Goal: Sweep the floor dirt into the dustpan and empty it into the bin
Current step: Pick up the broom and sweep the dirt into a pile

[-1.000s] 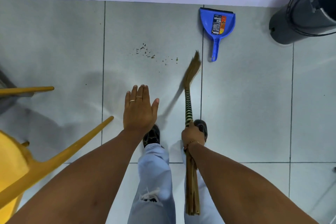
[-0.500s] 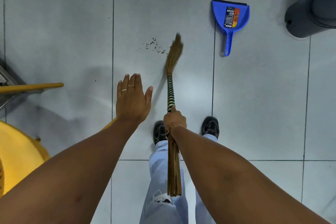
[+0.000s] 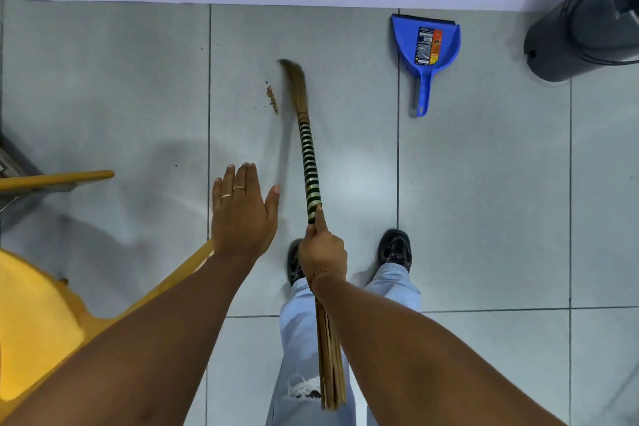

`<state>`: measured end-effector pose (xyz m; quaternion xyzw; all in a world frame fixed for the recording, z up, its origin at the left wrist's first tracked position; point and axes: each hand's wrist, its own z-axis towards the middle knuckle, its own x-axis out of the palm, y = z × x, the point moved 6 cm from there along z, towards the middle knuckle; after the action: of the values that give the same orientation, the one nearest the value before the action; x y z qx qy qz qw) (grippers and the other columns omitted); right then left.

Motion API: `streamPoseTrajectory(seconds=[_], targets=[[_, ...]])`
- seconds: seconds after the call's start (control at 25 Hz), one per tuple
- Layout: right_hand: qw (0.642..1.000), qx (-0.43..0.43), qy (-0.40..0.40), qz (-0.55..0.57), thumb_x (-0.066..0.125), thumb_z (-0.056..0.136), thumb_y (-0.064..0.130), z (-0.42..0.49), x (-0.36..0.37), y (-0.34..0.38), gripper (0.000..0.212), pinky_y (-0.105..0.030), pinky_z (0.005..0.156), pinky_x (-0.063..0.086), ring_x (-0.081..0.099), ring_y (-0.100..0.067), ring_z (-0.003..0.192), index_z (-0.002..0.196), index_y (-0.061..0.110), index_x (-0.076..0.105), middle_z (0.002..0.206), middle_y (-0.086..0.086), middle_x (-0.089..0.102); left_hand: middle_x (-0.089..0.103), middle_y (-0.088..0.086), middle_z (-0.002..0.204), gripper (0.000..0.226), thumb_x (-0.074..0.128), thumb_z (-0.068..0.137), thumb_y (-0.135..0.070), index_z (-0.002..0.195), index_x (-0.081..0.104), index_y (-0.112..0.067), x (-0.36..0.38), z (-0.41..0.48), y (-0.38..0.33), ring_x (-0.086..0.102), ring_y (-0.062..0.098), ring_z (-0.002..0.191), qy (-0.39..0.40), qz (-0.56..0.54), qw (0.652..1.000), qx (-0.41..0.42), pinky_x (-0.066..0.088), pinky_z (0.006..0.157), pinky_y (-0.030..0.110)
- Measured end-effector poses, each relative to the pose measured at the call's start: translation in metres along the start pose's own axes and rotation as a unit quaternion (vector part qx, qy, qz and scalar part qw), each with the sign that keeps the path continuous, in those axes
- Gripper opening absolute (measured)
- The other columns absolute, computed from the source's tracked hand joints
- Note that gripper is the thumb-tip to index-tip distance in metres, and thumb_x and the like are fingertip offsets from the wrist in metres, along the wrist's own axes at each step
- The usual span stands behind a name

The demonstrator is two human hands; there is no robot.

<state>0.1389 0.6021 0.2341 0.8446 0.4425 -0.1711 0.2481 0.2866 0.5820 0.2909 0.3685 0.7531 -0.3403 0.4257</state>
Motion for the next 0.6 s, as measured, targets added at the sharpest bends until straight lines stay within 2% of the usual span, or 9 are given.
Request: streamPoseTrajectory(seconds=[0.12, 0.28, 0.36, 0.44, 0.52, 0.6], targets=[[0.998, -0.004, -0.057, -0.002, 0.025, 0.100, 0.035, 0.008, -0.028, -0.016, 0.047, -0.042, 0.084, 0.047, 0.060, -0.036, 0.099, 0.147, 0.037, 0.019, 0.108, -0.019, 0.064, 0.046, 0.023, 0.141, 0.055, 0.040, 0.096, -0.034, 0.137, 0.036, 0.004, 0.003, -0.005, -0.001, 0.031, 0.036, 0.139, -0.001, -0.002, 1.000, -0.002, 0.021, 0.117, 0.048], [0.993, 0.068, -0.096, 0.017, 0.026, 0.100, 0.029, 0.041, -0.071, -0.046, 0.050, -0.038, 0.083, 0.047, 0.059, -0.037, 0.102, 0.149, 0.031, 0.018, 0.114, -0.021, 0.063, 0.052, 0.026, 0.135, 0.056, 0.039, 0.095, -0.034, 0.132, 0.042, 0.007, 0.010, -0.008, -0.010, 0.038, 0.040, 0.134, -0.009, -0.010, 1.000, 0.004, 0.027, 0.113, 0.051], [0.992, 0.095, -0.078, 0.002, 0.029, 0.100, 0.021, 0.060, -0.083, -0.049, 0.050, -0.035, 0.086, 0.046, 0.056, -0.036, 0.111, 0.149, 0.019, 0.022, 0.124, -0.019, 0.059, 0.054, 0.026, 0.132, 0.058, 0.038, 0.092, -0.035, 0.131, 0.044, 0.007, 0.013, -0.009, -0.014, 0.041, 0.040, 0.132, -0.009, -0.018, 1.000, 0.007, 0.030, 0.112, 0.052], [0.994, 0.098, -0.036, -0.030, 0.031, 0.099, 0.016, 0.078, -0.086, -0.038, 0.045, -0.031, 0.082, 0.043, 0.055, -0.033, 0.116, 0.144, 0.011, 0.032, 0.129, -0.017, 0.056, 0.054, 0.026, 0.133, 0.059, 0.037, 0.091, -0.036, 0.131, 0.044, 0.006, 0.017, -0.010, -0.015, 0.041, 0.040, 0.132, -0.009, -0.024, 1.000, 0.006, 0.029, 0.112, 0.051], [0.995, 0.082, -0.010, -0.049, 0.033, 0.097, 0.017, 0.088, -0.085, -0.017, 0.042, -0.031, 0.083, 0.043, 0.055, -0.032, 0.116, 0.138, 0.010, 0.040, 0.129, -0.015, 0.056, 0.052, 0.026, 0.135, 0.059, 0.037, 0.092, -0.036, 0.132, 0.043, 0.006, 0.019, -0.009, -0.012, 0.039, 0.039, 0.134, -0.007, -0.024, 1.000, 0.003, 0.027, 0.113, 0.051], [0.997, 0.061, -0.005, -0.042, 0.035, 0.095, 0.019, 0.093, -0.082, 0.005, 0.040, -0.035, 0.091, 0.048, 0.059, -0.032, 0.112, 0.132, 0.009, 0.047, 0.123, -0.015, 0.059, 0.051, 0.025, 0.137, 0.057, 0.037, 0.094, -0.036, 0.133, 0.041, 0.005, 0.019, -0.007, -0.009, 0.037, 0.038, 0.135, -0.006, -0.018, 1.000, 0.005, 0.026, 0.114, 0.049]])
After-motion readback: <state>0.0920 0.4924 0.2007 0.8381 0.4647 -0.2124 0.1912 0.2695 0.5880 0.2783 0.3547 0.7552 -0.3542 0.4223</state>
